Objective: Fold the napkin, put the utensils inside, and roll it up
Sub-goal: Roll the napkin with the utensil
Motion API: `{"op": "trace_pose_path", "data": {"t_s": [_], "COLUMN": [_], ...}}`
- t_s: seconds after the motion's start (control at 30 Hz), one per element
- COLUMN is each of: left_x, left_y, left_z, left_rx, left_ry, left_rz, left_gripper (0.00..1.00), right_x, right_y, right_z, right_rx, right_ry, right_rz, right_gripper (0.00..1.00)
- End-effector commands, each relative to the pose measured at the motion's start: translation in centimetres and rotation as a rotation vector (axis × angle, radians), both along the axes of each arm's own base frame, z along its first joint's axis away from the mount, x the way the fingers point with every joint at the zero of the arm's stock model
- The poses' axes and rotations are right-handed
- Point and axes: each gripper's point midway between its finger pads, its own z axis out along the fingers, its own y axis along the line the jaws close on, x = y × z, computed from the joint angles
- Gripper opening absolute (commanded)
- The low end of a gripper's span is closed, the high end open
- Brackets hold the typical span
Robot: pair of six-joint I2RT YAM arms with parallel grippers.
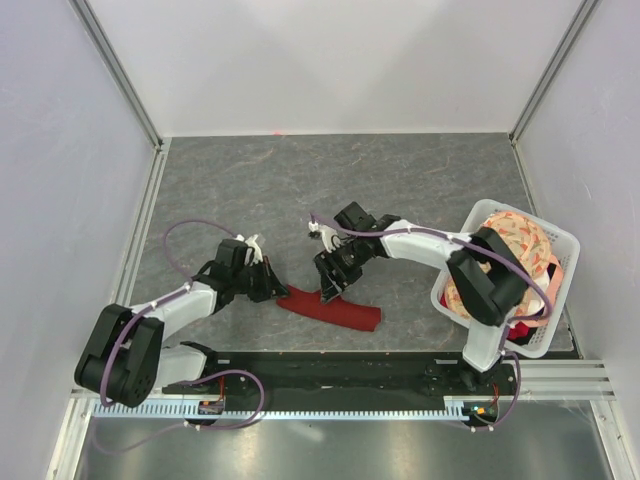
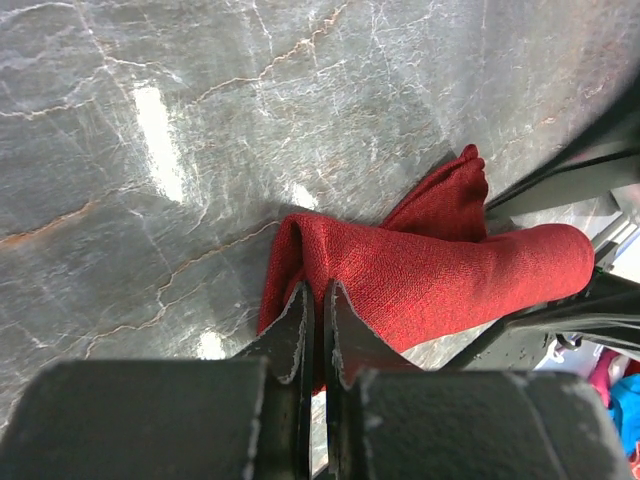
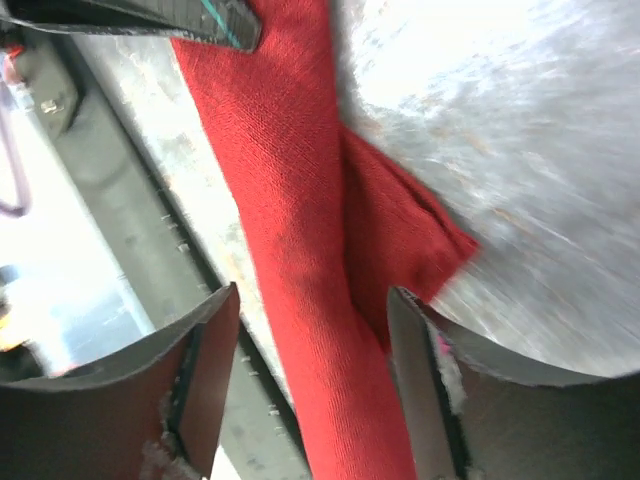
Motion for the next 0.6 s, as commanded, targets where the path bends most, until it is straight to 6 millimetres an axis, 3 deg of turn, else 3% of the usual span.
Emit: {"op": "trace_pose_path", "data": {"t_s": [0.0, 0.03, 0.07, 0.13, 0.17, 0.27, 0.57], "left_x": [0.5, 0.6, 0.5, 0.3, 0.3, 0.2, 0.4], "left_y": [0.5, 0.5, 0.5, 0.5, 0.5, 0.4, 0.2], "left_z": [-0.1, 0.0, -0.2, -0.4, -0.4, -0.6, -0.4], "left_rx": [0.054, 0.056, 0.06, 0.066, 0.066, 0.068, 0.066], "left_ry": [0.038, 0.042, 0.059, 0.079, 0.087, 0.108, 0.115], "left_rz": [0.018, 0.013, 0.013, 0.012, 0.012, 0.009, -0.005], "left_gripper": [0.02, 0.02, 0.02, 0.02, 0.02, 0.02, 0.02], "right_x": [1.3, 2.1, 0.9, 1.5, 0.5, 0.5, -0.7], "right_y": [-0.6, -0.5, 0.2, 0.1, 0.8, 1.3, 1.6], "right_z": [1.2, 1.7, 1.9, 2.1, 2.3, 2.4, -0.5], "right_rx": [-0.038, -0.052, -0.059, -0.113, -0.122, -0.154, -0.186], "right_ry": [-0.275, -0.367, -0.407, -0.563, -0.622, -0.731, -0.733], "right_rz": [-0.003, -0.014, 0.018, 0.019, 0.058, 0.045, 0.108], "right_gripper": [0.71, 0.72, 0.73, 0.74, 0.75, 0.75, 0.72]}}
